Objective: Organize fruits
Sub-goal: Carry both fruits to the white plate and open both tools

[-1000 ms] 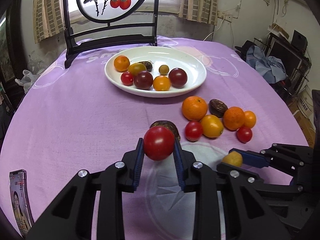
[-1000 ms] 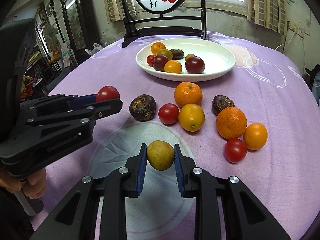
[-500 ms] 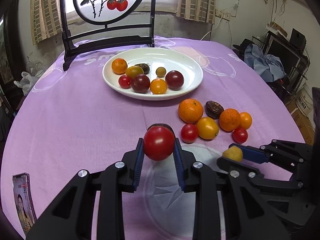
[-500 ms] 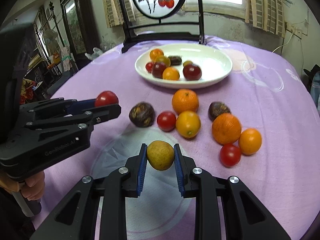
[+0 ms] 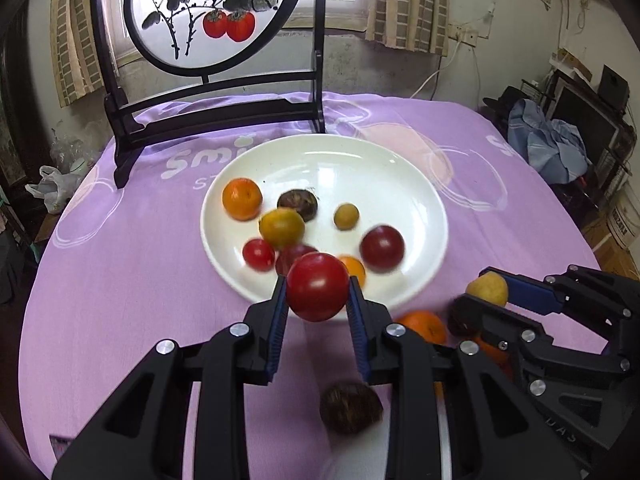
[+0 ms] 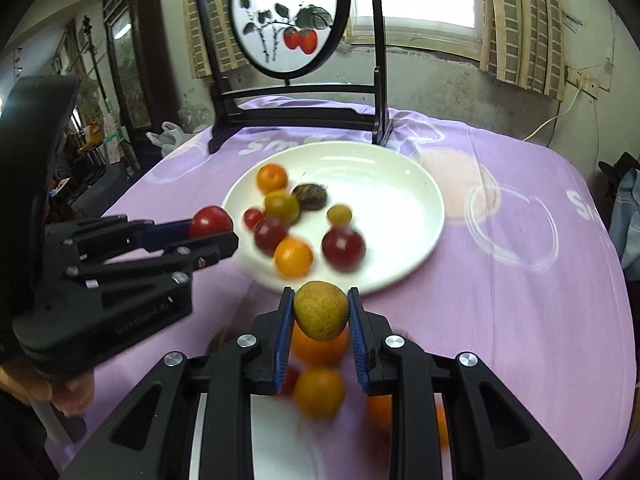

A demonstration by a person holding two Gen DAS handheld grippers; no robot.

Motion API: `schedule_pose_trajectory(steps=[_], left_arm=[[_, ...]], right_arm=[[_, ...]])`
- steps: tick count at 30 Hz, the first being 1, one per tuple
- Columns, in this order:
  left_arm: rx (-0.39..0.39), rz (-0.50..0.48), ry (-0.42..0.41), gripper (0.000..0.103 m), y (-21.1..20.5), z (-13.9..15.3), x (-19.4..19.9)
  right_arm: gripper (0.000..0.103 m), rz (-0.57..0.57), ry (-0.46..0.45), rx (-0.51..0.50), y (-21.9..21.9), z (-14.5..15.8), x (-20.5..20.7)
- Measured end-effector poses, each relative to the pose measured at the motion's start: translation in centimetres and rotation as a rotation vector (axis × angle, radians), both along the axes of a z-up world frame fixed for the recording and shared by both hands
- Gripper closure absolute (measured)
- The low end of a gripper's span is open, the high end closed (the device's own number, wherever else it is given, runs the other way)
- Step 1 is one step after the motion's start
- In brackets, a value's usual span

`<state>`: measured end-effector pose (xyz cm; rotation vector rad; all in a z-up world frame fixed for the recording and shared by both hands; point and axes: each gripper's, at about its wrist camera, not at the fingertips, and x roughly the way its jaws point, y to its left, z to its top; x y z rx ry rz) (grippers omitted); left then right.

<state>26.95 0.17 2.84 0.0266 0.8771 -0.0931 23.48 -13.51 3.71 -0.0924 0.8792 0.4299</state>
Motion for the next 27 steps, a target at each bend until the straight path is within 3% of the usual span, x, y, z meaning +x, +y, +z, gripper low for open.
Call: schedule_pose_trajectory(steps=[8,10,11,12,14,17,27], left_arm=[[-0.022,0.039,0.056,0.074,0.3,-2.7,7.5],[-0.042,0.063,0.081,0.074,0.8,-3.3,8.9],[-0.049,0.078,0.086,0.071,1.0,-3.5,9.2],[-0.058,0.094,0.079,0.067,1.3,-3.6,9.4],[-0.069,0.095,0.068,0.055,1.4,-3.3,9.2],[-0.056,0.094,0.040,0.046,1.4,-2.6,8.1],[-0.079,0.113,0.013,0.029,1.6,-0.7,0.8]], right_arm=[[0.075,-0.060,0.048,-0.035,1.4,-2.3,7.8],[0.067,-0.077,0.085,-0.021,1.2,-3.1,9.4],[0.059,-0.101,0.101,-0.007,0.8,-3.5,9.9],[0.056,-0.114,0.108,0.005,0.5,-3.6,10.1],[0.056,-0.131,0.121,0.036,-0.3,-3.7,10.2],[0.054,-0.126,0.122,0.044,-1.0,-3.5,9.3],[0.047,-0.134,0.115,0.089,-4.8,-1.5,3.3]])
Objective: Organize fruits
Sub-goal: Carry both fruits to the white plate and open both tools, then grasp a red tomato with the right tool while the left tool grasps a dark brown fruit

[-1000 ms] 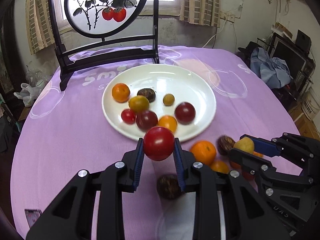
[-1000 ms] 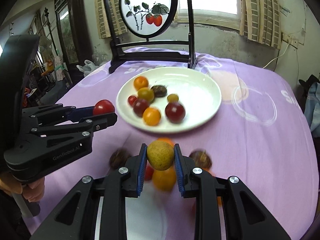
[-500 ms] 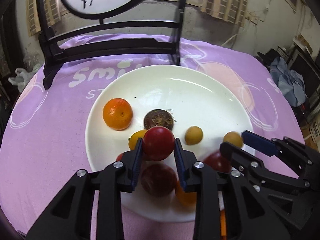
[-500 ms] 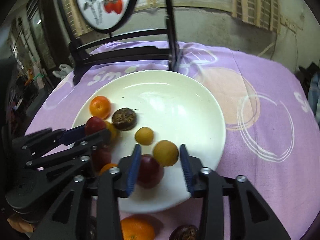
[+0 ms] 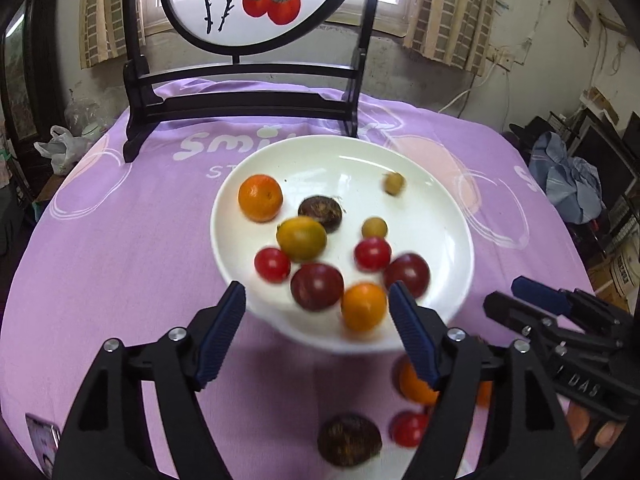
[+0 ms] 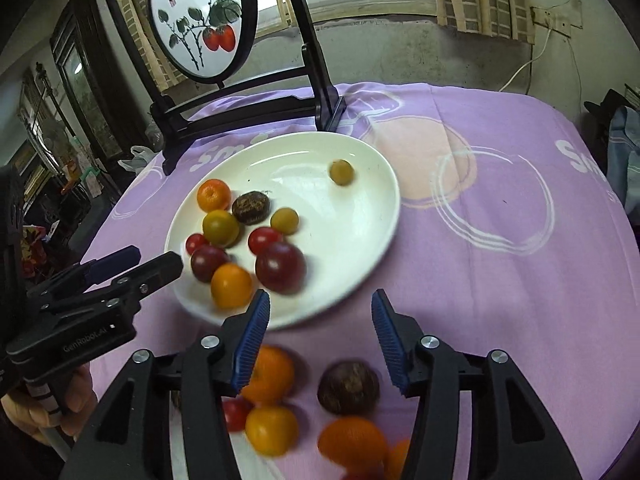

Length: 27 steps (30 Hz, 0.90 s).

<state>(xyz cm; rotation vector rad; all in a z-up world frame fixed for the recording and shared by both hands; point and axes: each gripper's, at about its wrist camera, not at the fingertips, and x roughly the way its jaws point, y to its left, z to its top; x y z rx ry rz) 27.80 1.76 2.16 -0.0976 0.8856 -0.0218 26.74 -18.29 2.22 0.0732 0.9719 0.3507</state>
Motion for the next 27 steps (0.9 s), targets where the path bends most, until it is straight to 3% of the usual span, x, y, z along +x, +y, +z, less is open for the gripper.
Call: schedule_pose_trajectory(steps=[4,13,23,27], left_arm=[[0.045,0.008,-0.044,0.019,-0.2,0.4,-4.6],[0.030,0.014,-0.013,0.019,-0.7,-1.5,-11.0],[0.042,0.019,0.029,0.015,-1.0,-4.5,-12.3],[0.051,0.017,0.040,0.016,-0.8,-5.7,-11.9]], right_arm=[[0.040,-0.013,-0.042,-0.032,-2.1,0.6,-3.7],[0.040,0.006,-0.055,-0.081,-3.9,-0.8,-10.5],[0.040,0.022,0.013,-0.172,-2.6,-4.8,-12.7],[0.048,-0.002,0.030,-0.201,-2.3,-6.0,-11.8]])
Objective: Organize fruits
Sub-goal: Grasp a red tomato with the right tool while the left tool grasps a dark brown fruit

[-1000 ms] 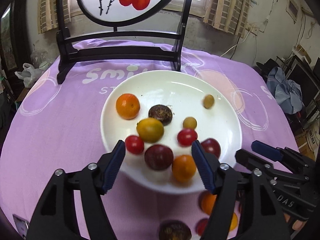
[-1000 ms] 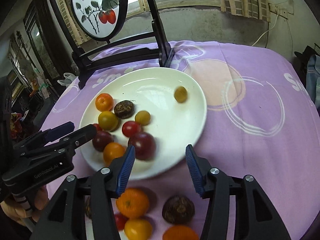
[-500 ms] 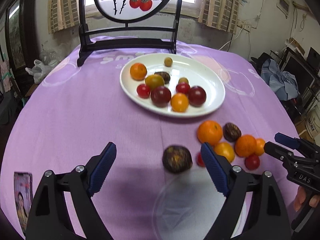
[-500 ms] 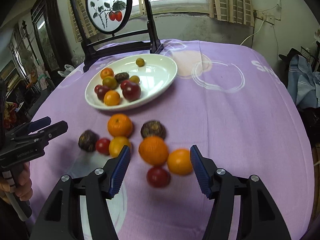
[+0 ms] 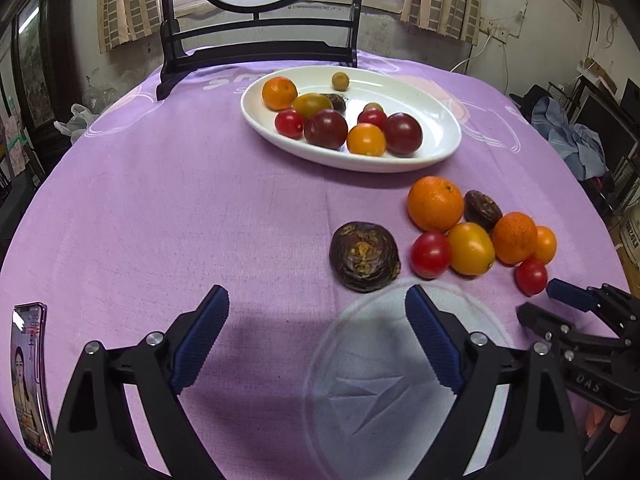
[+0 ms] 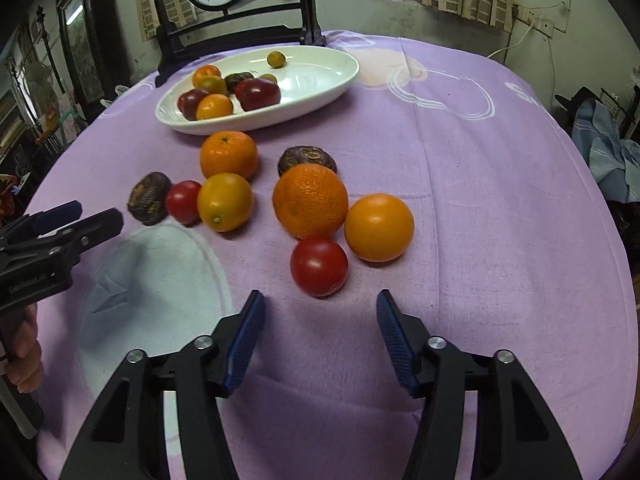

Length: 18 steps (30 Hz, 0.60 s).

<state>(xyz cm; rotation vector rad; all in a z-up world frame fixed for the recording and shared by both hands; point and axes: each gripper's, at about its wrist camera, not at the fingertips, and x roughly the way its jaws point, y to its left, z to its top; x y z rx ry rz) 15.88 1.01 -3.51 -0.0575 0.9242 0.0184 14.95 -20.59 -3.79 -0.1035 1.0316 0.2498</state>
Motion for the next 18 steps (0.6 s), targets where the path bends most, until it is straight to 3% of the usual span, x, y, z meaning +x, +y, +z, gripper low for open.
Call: schedule_pose_trajectory(steps=[5,7,18], left_arm=[[0.003,-0.021,0.001,0.015,0.1,-0.7,0.3],[0.005,-0.032,0.009,0.016,0.0,-0.9,0.5],[0.013,-0.030,0.041,0.016,-0.4,-1.6,1.1]], right_arm=[[0.056,-0.020,-0.027,0.003,0.4,0.0,1.0],[0.073,-0.020,-0.040,0.000,0.8,0.0,1.2],[0.073,0.038,-0.027,0.092,0.6,1.3,-1.2]])
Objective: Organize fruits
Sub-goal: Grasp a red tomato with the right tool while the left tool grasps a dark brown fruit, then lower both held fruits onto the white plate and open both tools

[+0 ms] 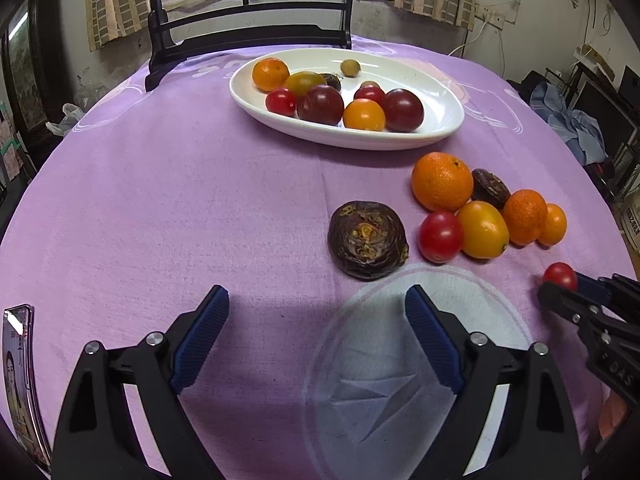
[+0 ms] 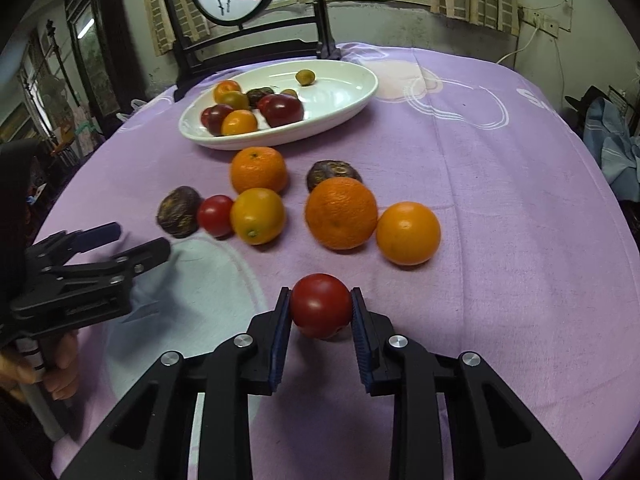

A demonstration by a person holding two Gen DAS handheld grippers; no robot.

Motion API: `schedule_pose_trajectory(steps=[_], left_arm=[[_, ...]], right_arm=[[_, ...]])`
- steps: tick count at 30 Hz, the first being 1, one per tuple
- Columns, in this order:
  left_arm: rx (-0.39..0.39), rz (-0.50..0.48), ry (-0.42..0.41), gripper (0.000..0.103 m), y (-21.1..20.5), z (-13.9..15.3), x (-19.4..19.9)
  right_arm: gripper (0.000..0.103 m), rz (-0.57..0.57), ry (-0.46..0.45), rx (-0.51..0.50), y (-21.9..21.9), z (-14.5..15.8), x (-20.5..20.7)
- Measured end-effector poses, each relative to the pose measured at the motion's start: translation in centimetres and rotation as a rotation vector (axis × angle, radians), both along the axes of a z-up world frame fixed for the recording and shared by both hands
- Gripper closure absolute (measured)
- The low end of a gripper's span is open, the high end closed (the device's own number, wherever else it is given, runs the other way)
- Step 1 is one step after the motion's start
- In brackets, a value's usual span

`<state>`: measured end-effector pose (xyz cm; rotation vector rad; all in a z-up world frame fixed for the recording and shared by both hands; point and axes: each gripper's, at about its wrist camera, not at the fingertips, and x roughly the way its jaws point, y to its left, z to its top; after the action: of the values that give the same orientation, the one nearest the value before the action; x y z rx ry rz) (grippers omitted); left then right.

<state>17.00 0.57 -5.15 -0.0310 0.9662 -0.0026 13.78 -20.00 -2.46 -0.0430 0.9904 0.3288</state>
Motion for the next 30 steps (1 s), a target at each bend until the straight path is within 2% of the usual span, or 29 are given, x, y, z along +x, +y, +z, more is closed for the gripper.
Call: schedule_pose_trajectory(steps=[4,6,15,17,24,30], left_arm=[[0.016,-0.024,0.036,0.018,-0.9,-0.6,0.7],[0.049,-0.037,0.033,0.019,-1.5,-0.7,1.1],[0.031,-0.088,0.013,0.047,-2.8,-0.3,3.0],[0.034,-0.100,0.004,0.058,-2.9,-0.2,3.1],[0.005,-0.108,0.007,0.058,-2.1,1.1,1.1],[0.003,-0.144,-0.052,0.058,-1.3,4.7,-1.2]], right_arm=[[0.073,0.029,-0.004,0.022,0.3,0.5,-0.7],[0.073,0.037,-0.006,0.033,0.3,0.7,-0.9],[0.073,0.058,-0.003,0.044,0.2,0.9,-1.1],[0.073,0.059,-0.005,0.039,0.2,0.9,-1.1],[0.073,0.066,-0.033,0.034,0.4,1.1,-1.4],[0.074,0.076,-0.092,0.073,0.4,3.0,-1.8]])
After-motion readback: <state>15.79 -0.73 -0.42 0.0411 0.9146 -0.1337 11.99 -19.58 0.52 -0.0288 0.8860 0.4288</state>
